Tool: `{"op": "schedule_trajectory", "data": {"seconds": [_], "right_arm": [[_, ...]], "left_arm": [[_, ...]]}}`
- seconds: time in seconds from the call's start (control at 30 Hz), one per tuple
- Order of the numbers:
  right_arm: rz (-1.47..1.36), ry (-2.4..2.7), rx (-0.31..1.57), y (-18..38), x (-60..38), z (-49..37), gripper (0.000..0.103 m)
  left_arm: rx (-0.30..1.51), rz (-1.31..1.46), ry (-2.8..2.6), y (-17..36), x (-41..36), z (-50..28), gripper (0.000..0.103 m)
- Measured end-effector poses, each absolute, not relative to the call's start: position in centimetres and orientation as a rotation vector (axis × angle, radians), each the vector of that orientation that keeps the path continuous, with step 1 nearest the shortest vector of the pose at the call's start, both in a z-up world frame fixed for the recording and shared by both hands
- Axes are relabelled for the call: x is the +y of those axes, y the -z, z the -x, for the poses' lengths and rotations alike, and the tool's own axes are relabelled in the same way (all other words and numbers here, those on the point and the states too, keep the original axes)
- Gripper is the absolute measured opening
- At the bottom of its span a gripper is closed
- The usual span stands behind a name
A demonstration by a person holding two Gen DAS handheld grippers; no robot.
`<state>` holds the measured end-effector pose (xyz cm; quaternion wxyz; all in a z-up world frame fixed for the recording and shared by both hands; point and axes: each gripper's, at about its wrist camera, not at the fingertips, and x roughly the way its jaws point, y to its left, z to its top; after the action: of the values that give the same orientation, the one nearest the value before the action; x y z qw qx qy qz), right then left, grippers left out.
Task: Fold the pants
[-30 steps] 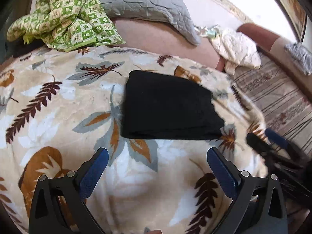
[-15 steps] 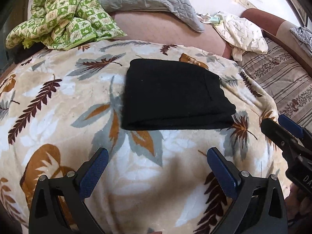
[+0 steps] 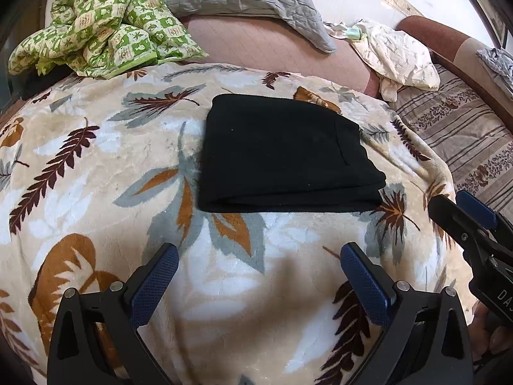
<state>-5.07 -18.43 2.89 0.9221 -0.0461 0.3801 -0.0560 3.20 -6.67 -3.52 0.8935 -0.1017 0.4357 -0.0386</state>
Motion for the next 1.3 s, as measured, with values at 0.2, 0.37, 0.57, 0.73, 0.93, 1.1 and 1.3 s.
{"op": "schedule_trajectory", "data": {"seconds": [0.2, 0.37, 0.57, 0.73, 0.93, 1.1, 1.3], "right_arm": [[0.097, 0.115, 0.78, -2.9, -18.36, 5.07, 0.082], [0.096, 0.115, 0.78, -2.92, -18.36, 5.08, 0.082], [0.097, 0.116, 0.779, -2.93, -18.32, 5.12, 0.082], [0.096, 0.115, 0.779, -2.9, -18.32, 5.12, 0.082], [0.098, 0.115, 0.78, -2.92, -18.3, 5.11, 0.082], [0.099, 0.115, 0.778, -2.93, -18.25, 5.08, 0.082], [0.099, 0.116, 0.777, -2.97, -18.26, 5.13, 0.082]], "left_arm": [[0.905, 0.221, 0.08, 3.54, -6.61, -3.19, 0.102], [0.904, 0.226, 0.082, 3.56, -6.58, -3.19, 0.102], [0.904, 0.229, 0.082, 3.55, -6.64, -3.18, 0.102], [0.903, 0.228, 0.083, 3.58, -6.7, -3.17, 0.102], [0.904, 0.231, 0.084, 3.59, -6.68, -3.19, 0.102], [0.904, 0.232, 0.084, 3.58, -6.7, -3.18, 0.102], [0.903, 0.234, 0.085, 3.55, -6.68, -3.16, 0.102]]}}
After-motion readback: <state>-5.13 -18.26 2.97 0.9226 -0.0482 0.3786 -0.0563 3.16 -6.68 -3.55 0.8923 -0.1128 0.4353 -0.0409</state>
